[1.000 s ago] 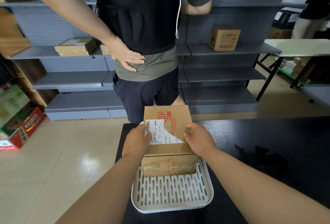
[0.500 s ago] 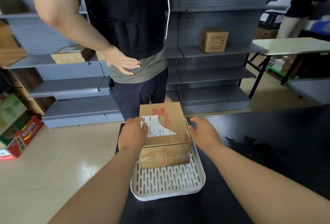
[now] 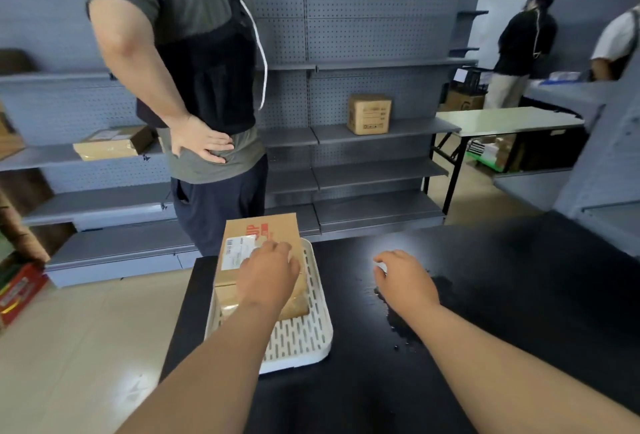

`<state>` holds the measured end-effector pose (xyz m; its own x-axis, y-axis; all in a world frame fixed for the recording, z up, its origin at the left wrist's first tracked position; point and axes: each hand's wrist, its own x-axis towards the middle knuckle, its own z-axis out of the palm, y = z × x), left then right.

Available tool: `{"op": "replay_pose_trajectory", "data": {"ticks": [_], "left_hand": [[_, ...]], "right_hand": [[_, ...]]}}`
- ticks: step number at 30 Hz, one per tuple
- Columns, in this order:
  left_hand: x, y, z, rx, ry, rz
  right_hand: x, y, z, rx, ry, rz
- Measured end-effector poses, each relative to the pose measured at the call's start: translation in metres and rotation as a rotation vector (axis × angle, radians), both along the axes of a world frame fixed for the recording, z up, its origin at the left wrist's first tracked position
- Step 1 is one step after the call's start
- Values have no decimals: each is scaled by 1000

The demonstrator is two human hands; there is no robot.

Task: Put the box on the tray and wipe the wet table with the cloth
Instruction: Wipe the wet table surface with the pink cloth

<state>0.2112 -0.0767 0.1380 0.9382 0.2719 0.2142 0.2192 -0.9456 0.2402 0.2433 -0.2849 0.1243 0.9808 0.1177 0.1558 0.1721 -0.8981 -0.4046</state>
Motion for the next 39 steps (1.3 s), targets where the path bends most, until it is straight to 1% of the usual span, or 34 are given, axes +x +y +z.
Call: {"op": "replay_pose_trajectory", "data": {"ticks": [4, 8, 11, 17, 23, 29, 39], "left_hand": [[-10, -60, 0, 60, 8, -15], [-28, -130, -8, 25, 2, -51], [-48, -179, -15, 46, 14, -62], [-87, -252, -31, 33, 42, -56], [-95, -287, -35, 40, 55, -91], [-76, -302, -32, 48, 59, -132], [-26, -332, -29, 43, 52, -272]], "right_hand": [[-15, -61, 1, -6, 9, -26], [-34, -130, -2, -3, 43, -53], [-52, -177, -6, -13, 70, -50], [-82, -241, -21, -35, 101, -5], [-91, -270, -30, -8, 102, 11], [-81, -286, -28, 7, 100, 4], [-49, -316, -26, 31, 100, -125]]}}
